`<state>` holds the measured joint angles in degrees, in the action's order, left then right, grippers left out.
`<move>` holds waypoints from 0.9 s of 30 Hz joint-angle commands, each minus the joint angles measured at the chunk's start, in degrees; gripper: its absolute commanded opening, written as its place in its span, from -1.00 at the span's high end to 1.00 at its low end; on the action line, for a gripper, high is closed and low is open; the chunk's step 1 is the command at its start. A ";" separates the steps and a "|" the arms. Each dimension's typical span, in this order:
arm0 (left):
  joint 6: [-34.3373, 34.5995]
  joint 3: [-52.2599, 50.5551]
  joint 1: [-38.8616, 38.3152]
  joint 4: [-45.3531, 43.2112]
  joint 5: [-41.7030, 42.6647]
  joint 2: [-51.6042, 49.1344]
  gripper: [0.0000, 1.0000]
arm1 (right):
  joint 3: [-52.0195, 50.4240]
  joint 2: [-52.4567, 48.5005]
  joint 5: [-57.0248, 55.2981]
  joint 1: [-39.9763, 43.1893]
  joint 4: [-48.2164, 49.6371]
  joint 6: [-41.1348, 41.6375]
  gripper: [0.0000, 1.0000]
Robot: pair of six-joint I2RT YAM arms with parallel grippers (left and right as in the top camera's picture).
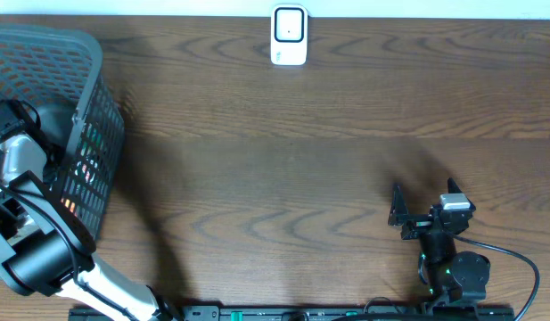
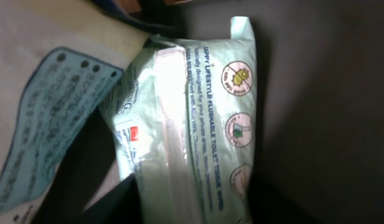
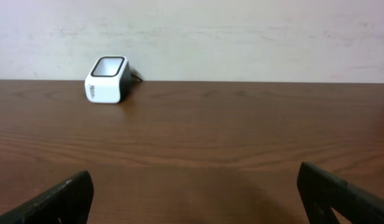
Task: Scan the item barcode
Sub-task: 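Grasp the mint-green tissue pack with the left gripper and lift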
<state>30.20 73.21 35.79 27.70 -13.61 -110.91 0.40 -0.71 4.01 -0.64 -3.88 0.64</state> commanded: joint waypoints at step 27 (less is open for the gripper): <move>3.54 -0.81 -0.13 0.87 11.93 35.30 0.85 | -0.04 0.33 -0.46 0.28 -0.22 0.57 -0.99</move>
<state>31.83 71.75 35.73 29.04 -5.28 -80.73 0.40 -0.73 4.01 -0.64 -3.90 0.67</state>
